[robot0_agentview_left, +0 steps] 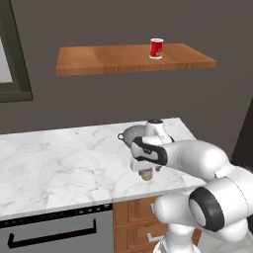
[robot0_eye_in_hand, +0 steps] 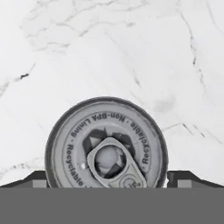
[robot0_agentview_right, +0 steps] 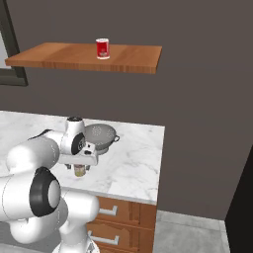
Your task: Restock the canned food cabinet by taking the new fresh canned food from the counter and placing it in the cabinet. Then, take the old canned food from the cabinet and place it on the counter.
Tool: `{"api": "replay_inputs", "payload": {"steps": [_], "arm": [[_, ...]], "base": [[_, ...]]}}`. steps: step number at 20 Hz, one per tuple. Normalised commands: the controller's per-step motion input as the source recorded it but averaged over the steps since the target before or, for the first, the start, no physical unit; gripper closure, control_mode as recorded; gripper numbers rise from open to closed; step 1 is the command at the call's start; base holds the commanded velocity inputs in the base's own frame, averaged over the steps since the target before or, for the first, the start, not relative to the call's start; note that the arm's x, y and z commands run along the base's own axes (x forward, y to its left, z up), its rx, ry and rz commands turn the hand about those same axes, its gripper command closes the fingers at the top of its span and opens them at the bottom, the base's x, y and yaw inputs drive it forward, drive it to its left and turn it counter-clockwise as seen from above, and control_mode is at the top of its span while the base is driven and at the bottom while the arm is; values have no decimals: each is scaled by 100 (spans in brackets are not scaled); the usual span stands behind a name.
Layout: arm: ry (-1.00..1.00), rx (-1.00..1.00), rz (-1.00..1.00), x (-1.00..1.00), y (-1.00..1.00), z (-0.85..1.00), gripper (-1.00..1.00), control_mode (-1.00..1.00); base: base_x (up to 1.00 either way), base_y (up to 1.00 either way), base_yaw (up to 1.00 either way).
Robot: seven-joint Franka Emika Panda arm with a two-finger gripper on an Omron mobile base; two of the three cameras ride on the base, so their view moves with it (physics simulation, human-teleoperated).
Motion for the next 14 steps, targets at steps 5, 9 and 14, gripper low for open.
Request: {"api": "replay_inputs", "payload": {"steps": [5,9,14], "arm": [[-5,0,0,9,0,-14,-100,-100],[-2,0,0,3,0,-17,100,-100],[0,0,0,2,0,-10,100,-100]], "base": [[0,0,0],[0,0,0],[0,0,0]]}}
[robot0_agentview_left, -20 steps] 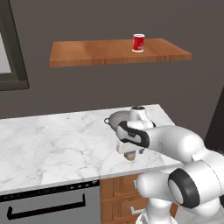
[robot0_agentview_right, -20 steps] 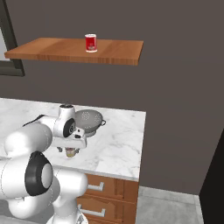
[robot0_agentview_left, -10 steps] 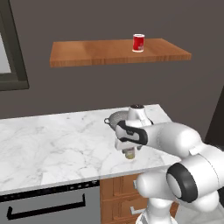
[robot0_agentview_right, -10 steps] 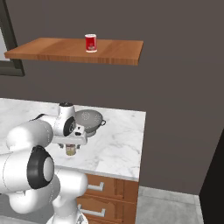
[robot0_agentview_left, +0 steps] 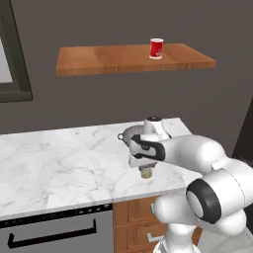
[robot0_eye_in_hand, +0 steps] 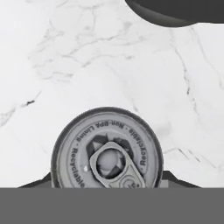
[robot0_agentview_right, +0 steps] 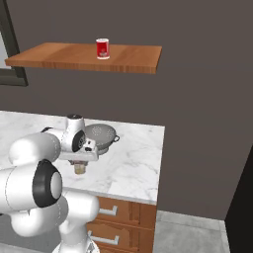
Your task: Restock the canned food cabinet by taking the new fresh canned food from the counter and placing it in the cabinet. Then, take the old canned food from the cabinet and place it on the counter.
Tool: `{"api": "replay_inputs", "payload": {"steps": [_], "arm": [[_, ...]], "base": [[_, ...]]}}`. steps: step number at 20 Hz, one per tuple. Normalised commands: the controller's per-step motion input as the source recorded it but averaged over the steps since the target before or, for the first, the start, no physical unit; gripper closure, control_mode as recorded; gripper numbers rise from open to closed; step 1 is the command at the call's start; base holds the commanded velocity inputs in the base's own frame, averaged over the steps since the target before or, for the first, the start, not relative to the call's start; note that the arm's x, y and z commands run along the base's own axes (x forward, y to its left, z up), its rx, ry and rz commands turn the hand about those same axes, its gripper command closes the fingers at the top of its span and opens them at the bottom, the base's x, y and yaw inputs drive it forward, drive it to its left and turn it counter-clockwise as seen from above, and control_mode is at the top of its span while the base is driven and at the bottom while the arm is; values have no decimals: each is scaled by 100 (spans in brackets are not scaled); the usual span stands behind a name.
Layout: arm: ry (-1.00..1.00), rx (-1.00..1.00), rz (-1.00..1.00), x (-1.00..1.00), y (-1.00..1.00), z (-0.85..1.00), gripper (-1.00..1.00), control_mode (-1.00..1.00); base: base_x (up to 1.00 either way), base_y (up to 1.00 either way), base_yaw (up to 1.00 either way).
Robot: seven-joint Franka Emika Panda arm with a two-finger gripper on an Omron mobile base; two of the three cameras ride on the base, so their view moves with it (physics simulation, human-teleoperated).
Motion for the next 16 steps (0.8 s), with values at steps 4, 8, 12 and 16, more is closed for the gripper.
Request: {"api": "replay_inputs", "payload": {"steps": [4,8,12,16], "arm": [[-1,0,0,-33,0,0,100,-100],[-28,0,0,-97,2,59,100,-100],[-45,-2,0,-100,0,100,100,-100],[-48,-1,0,-85,-7,100,100,-100]], "base": [[0,0,0],[0,0,0],[0,0,0],[0,0,0]]}}
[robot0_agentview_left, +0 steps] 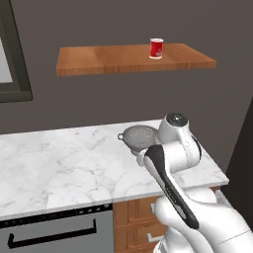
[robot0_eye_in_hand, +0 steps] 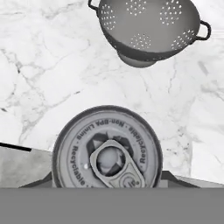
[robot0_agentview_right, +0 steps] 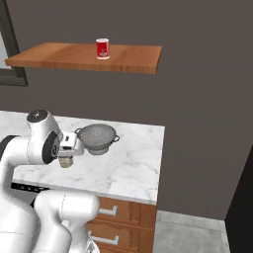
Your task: Restock the canned food cabinet by taking the new fresh canned food from the counter and placing it in the cabinet. Then, take the old canned food from the cabinet and place it on the counter.
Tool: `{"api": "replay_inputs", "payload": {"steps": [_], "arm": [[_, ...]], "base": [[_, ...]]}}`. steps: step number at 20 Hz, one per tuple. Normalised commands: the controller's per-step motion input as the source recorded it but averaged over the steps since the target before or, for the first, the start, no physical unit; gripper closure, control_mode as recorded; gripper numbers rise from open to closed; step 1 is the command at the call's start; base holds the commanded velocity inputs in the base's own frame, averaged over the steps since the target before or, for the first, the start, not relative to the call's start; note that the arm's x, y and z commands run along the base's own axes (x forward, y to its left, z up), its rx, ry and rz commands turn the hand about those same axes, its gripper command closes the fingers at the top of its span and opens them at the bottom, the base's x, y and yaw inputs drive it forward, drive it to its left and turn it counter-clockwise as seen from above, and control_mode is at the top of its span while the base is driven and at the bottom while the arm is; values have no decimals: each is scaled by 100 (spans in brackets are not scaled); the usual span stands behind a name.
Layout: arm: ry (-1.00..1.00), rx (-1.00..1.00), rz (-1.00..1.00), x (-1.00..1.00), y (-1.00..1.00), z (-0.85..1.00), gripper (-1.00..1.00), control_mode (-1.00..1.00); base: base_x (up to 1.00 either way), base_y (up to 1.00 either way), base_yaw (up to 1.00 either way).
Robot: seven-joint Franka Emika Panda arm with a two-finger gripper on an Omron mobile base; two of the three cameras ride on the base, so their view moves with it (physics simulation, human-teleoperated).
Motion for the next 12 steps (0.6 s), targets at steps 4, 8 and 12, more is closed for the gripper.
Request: {"api": "replay_inputs", "payload": {"steps": [4,8,12], "arm": [[-43,0,0,-62,-1,100,100,-100],[-47,-1,1,-55,0,100,100,-100],[-41,0,2,-39,-5,100,100,-100]], "base": [[0,0,0],[0,0,0],[0,0,0]]}}
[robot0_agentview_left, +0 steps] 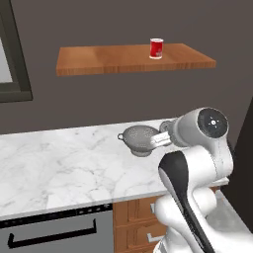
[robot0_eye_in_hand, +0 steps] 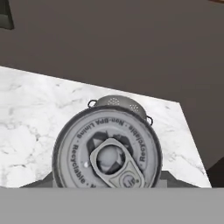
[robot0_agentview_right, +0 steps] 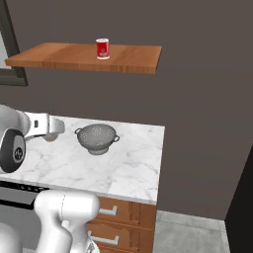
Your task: Restock the canned food cabinet by taking the new fresh canned food from the counter and placing it in the cabinet. Then, take the old canned food from the cabinet and place it on the counter.
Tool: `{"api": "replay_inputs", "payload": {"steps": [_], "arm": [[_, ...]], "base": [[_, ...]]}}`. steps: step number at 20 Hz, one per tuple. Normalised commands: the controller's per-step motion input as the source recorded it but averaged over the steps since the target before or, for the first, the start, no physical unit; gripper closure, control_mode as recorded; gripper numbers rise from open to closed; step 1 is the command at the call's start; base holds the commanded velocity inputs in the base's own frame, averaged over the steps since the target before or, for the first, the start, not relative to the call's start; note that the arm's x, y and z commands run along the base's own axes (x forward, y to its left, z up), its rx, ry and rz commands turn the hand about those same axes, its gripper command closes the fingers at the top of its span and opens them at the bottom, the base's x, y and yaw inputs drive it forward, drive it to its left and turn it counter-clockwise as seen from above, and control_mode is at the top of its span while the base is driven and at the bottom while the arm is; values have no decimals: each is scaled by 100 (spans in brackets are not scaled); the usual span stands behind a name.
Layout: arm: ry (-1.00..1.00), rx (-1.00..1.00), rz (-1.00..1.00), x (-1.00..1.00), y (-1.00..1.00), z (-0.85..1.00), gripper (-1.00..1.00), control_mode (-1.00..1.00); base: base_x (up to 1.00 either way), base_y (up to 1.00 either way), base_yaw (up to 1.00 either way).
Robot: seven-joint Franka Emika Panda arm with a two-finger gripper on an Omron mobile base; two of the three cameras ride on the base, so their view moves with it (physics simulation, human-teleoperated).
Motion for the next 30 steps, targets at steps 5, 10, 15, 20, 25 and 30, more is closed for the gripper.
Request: {"api": "replay_inputs", "payload": {"steps": [5,10,15,20,25,30], "arm": [[-37,1,9,-15,-9,100,100,-100],[-21,9,14,-1,0,100,100,-100],[14,21,23,18,2,100,100,-100],[7,4,7,8,1,17,100,-100],[8,0,-12,89,19,10,100,-100],[9,0,-11,94,12,11,100,-100]], "base": [[0,0,0],[0,0,0],[0,0,0],[0,0,0],[0,0,0],[0,0,0]]}}
